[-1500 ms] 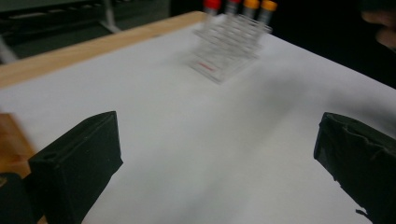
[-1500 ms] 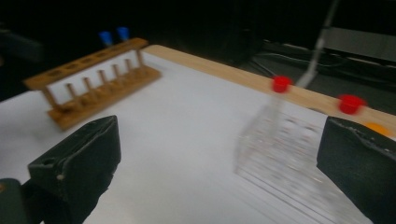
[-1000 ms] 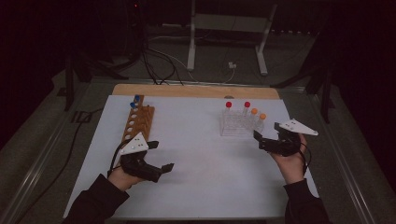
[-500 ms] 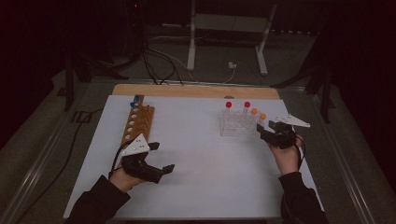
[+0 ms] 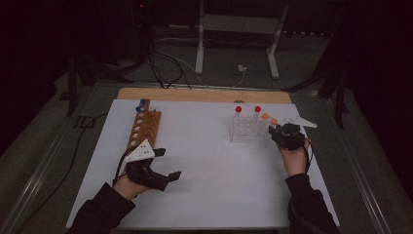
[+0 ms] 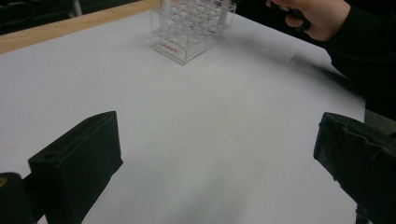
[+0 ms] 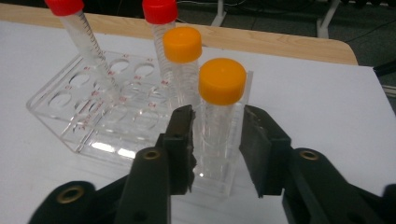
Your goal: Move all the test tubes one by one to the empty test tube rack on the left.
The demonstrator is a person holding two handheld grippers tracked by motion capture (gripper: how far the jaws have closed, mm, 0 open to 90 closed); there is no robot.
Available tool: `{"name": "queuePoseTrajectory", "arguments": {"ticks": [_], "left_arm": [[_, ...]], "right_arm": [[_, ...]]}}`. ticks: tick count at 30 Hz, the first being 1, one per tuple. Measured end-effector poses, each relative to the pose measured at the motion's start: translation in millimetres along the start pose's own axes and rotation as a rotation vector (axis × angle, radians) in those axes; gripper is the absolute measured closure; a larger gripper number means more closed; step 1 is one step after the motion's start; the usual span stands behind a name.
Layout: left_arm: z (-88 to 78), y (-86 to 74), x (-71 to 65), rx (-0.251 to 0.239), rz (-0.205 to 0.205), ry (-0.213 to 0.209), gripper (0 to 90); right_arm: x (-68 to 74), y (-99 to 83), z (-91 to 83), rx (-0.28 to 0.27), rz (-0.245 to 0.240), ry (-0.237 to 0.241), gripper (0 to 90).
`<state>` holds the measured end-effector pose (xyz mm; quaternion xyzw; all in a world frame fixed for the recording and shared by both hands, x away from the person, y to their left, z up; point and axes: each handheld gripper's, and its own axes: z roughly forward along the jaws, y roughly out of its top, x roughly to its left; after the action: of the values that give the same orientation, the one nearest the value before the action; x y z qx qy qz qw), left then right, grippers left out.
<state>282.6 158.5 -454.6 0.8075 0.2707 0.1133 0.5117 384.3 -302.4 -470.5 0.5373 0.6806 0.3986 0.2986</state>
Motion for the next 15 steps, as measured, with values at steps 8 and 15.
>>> {"name": "queuePoseTrajectory", "arguments": {"ticks": [8,15], "left_arm": [[-0.2,-0.3,0.7,0.001,0.001,0.001,1.6],[0.3,-0.7,1.2,0.005,-0.002,-0.002,1.6]], "right_arm": [[3.0,1.1,7.7,0.021,-0.006,-0.012,71.4],[2.5,1.5,11.2,0.02,-0.008,-0.021,74.2]]}}
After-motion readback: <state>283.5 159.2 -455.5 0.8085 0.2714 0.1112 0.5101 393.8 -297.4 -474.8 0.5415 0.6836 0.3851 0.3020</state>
